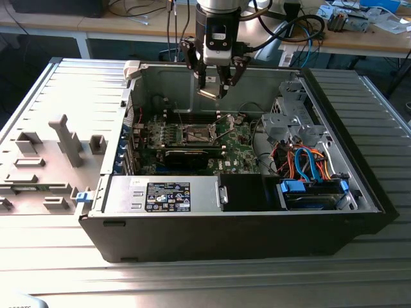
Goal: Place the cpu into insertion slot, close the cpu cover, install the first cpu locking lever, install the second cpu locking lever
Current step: 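Place the cpu into insertion slot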
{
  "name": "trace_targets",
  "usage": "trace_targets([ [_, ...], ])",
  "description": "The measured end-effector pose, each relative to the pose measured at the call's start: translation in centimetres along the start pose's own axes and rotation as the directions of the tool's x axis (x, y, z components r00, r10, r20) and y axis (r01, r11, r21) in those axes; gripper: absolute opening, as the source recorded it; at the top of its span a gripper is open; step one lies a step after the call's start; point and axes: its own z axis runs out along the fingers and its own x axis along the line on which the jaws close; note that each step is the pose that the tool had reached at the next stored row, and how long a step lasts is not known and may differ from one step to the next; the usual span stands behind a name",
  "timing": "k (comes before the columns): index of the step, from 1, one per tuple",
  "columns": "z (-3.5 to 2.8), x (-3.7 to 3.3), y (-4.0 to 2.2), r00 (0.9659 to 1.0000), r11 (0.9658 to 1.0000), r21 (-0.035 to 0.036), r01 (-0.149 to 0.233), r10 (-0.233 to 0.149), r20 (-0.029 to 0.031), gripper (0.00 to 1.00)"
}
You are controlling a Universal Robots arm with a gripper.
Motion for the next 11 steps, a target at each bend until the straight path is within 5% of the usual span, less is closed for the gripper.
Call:
trace_targets([
  [11, 0.00, 0.00, 0.00, 0.9999, 0.9999, 0.0000, -0.012, 0.012, 0.0008, 0.54],
])
